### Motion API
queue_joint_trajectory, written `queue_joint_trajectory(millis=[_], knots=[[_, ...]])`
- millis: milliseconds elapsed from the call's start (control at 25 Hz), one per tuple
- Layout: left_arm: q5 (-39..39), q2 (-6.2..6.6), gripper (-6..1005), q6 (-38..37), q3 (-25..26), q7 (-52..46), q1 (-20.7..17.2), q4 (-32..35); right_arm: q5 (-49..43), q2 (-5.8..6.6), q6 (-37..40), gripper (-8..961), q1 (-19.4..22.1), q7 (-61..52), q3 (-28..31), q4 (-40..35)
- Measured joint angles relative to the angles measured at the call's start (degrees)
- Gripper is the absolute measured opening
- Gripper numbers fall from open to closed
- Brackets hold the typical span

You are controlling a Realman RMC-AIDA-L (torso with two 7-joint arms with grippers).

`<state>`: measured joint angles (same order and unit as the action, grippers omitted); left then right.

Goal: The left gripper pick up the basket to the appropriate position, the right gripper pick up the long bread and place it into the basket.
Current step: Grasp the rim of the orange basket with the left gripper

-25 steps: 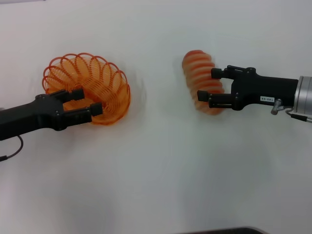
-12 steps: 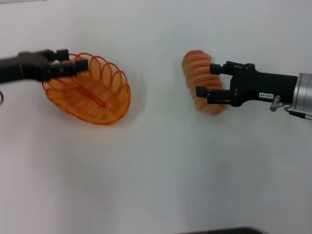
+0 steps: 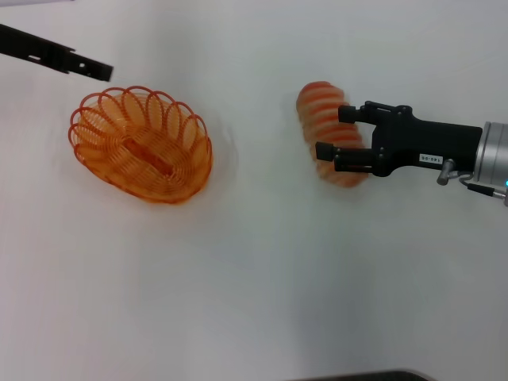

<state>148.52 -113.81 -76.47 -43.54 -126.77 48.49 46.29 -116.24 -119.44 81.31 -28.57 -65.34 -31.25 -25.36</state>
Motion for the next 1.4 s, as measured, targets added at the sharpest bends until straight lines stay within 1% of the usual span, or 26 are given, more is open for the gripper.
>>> queue_joint_trajectory(millis=[80,160,400,520,600,680,840,880,920,1040,1400], knots=[[4.88,-0.19,832,2.17,-2.94,-3.72,1.04,0.01,0.13,0.00,0.03,855,0.12,0.31,0.02,0.26],[7.50,-0.57,829,3.17,-4.29,-5.32,1.41,-0.01,0.35,-0.04,0.07,854,0.15,0.68,0.03,0.68],[10.15,-1.60,819,4.20,-5.40,-5.95,1.61,-1.58,0.67,-0.09,-0.06,850,-0.06,1.18,-0.17,1.23],[11.61,-2.43,813,4.74,-7.08,-6.35,1.60,-3.10,0.67,-0.09,-0.20,848,-0.39,1.26,-0.41,1.63],[13.26,-3.52,810,5.84,-7.86,-6.87,1.51,-3.40,0.67,-0.09,-0.27,847,-0.49,1.35,-0.43,1.77],[14.38,-4.22,807,6.51,-8.10,-7.24,1.50,-3.52,0.67,-0.09,-0.32,845,-0.56,1.45,-0.45,1.92],[14.91,-4.97,803,6.80,-8.25,-7.21,1.79,-3.54,0.66,-0.09,-0.40,843,-0.66,1.45,-0.47,2.18],[14.91,-4.97,766,6.80,-8.25,-7.21,1.79,-3.54,0.66,-0.09,-0.42,842,-0.68,1.45,-0.48,2.22],[14.85,-5.35,730,6.81,-8.30,-7.03,1.92,-3.26,0.66,-0.09,-0.44,841,-0.68,1.45,-0.48,2.27],[14.50,-5.45,620,6.83,-7.96,-7.06,2.16,-2.97,0.66,-0.09,-0.50,839,-0.69,1.46,-0.48,2.44],[14.83,-5.39,444,7.47,-8.17,-7.24,2.49,-3.44,0.63,-0.09,-0.77,833,-0.44,1.53,-0.48,2.54]])
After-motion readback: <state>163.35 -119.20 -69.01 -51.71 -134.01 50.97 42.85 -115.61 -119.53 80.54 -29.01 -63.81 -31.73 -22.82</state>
